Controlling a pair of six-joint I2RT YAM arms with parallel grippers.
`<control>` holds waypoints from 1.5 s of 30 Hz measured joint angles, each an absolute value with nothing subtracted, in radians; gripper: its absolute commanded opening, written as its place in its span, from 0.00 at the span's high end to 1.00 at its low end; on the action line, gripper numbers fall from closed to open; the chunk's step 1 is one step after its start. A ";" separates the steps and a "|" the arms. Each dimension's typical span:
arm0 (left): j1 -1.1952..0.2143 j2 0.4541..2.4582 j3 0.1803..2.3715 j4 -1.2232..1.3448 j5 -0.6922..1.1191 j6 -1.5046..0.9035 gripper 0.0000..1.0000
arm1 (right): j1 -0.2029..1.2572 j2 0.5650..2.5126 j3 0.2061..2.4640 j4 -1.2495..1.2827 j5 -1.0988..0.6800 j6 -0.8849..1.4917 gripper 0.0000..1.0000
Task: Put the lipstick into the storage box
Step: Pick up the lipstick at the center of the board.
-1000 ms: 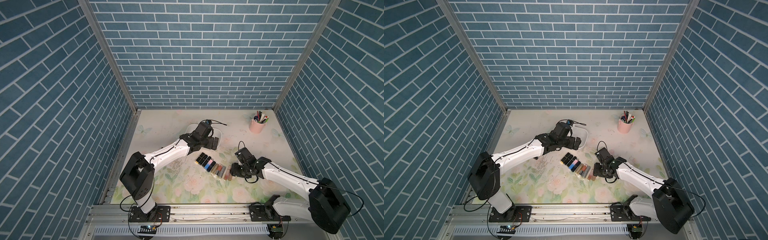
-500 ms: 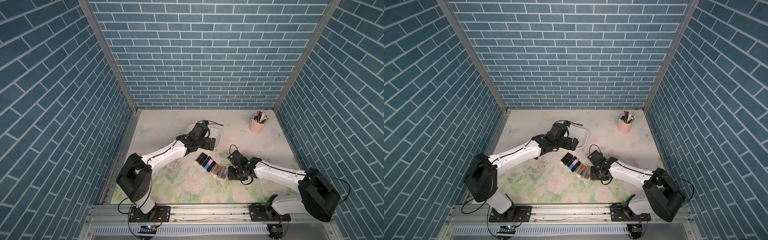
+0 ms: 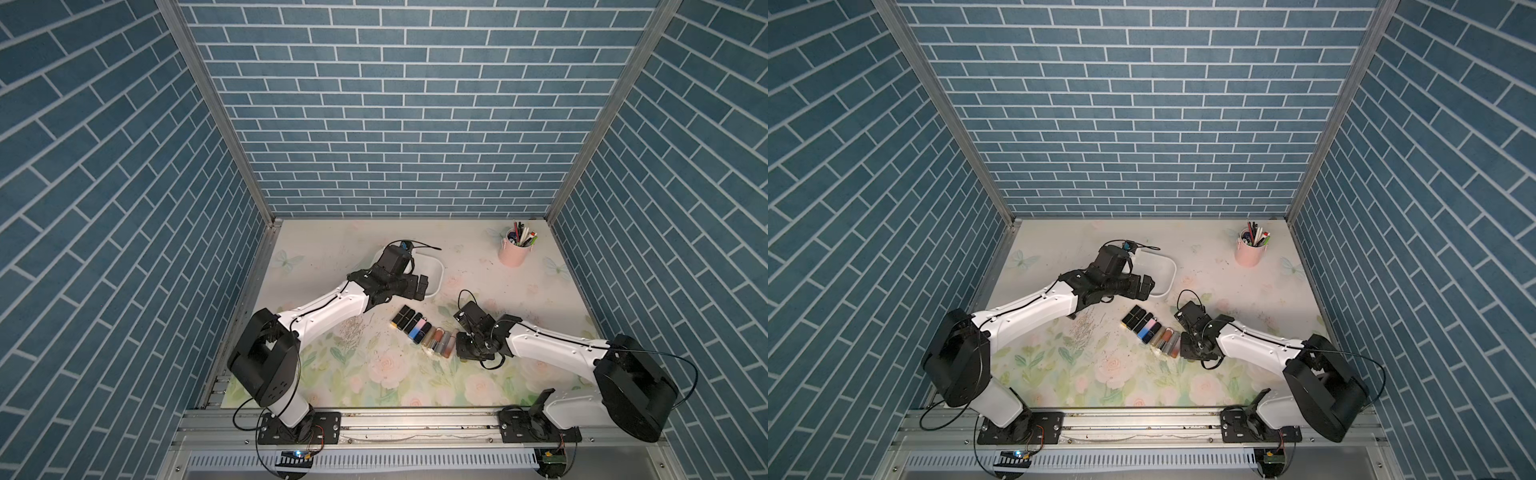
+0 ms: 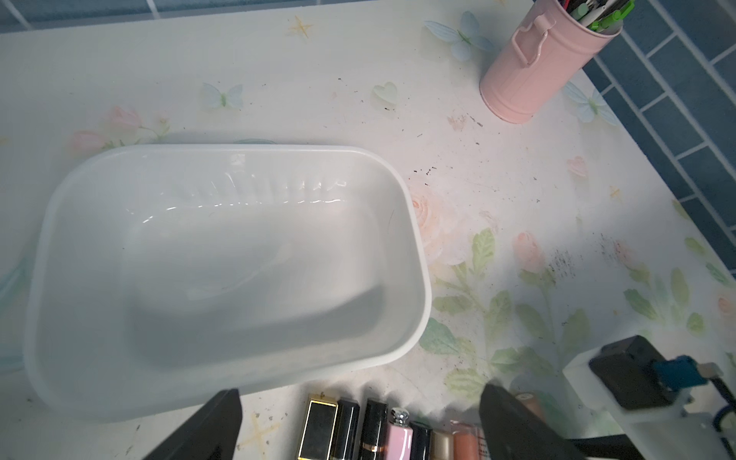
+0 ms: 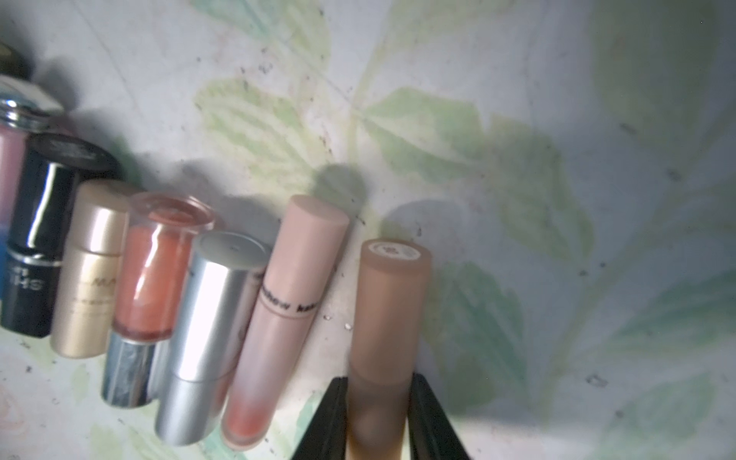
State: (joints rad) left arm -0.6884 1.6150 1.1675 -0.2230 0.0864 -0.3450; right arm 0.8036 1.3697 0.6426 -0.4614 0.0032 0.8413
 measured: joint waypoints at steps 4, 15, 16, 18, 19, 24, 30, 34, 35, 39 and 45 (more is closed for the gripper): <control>-0.653 1.605 1.140 -0.202 0.152 -0.359 0.00 | 0.804 1.367 0.643 -0.459 0.005 0.840 0.87; -0.524 1.536 1.102 -0.025 0.448 -0.422 0.00 | 0.699 1.197 0.756 -0.480 0.021 0.729 0.88; -0.514 1.526 1.092 -0.002 0.472 -0.435 0.00 | 0.682 1.180 0.765 -0.471 0.009 0.714 0.88; -0.492 1.499 1.064 0.060 0.530 -0.468 0.00 | 0.638 1.141 0.785 -0.428 -0.037 0.668 0.88; -0.484 1.488 1.055 0.087 0.554 -0.485 0.00 | 0.620 1.126 0.793 -0.405 -0.061 0.646 0.88; -0.467 1.447 1.048 0.233 0.666 -0.562 0.00 | 0.558 1.078 0.801 -0.211 -0.266 0.560 0.88; -0.467 1.435 1.059 0.347 0.759 -0.620 0.04 | 0.551 1.111 0.801 0.015 -0.486 0.534 0.88; -0.467 1.436 1.068 0.378 0.799 -0.636 0.11 | 0.551 1.145 0.801 0.134 -0.579 0.536 0.88; -0.467 1.436 1.070 0.381 0.806 -0.638 0.13 | 0.551 1.150 0.801 0.159 -0.595 0.538 0.88; -0.472 1.436 1.071 0.379 0.818 -0.636 0.23 | 0.551 1.161 0.801 0.237 -0.635 0.546 0.88; -0.517 1.447 1.075 0.365 0.814 -0.607 0.25 | 0.551 1.185 0.801 0.313 -0.665 0.569 0.88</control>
State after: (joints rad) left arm -0.5171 1.4467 1.0748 0.3653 0.8143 -0.6071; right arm 0.5514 1.1854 0.8013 0.3134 -0.6651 0.5686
